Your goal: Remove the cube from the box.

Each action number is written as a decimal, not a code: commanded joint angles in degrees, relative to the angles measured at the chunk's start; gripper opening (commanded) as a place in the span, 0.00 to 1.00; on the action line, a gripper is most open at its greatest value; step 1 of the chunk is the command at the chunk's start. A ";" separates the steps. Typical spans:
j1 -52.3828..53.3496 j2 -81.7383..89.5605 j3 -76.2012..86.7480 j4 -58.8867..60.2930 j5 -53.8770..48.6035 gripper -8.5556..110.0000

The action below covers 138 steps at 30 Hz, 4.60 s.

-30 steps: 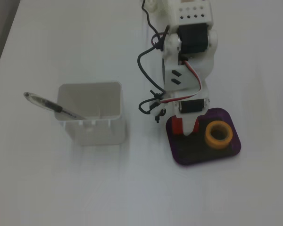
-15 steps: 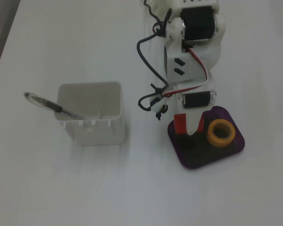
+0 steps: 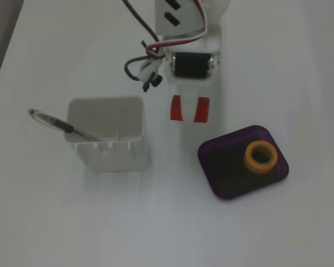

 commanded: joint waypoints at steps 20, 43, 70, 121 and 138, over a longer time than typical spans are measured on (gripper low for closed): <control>-1.49 42.10 84.20 -34.89 -0.18 0.07; -1.76 51.06 100.37 -45.62 0.00 0.24; -1.23 125.60 148.62 -38.14 -4.66 0.25; -1.67 137.64 159.61 -35.51 -4.31 0.07; -1.67 137.64 159.61 -35.51 -4.31 0.07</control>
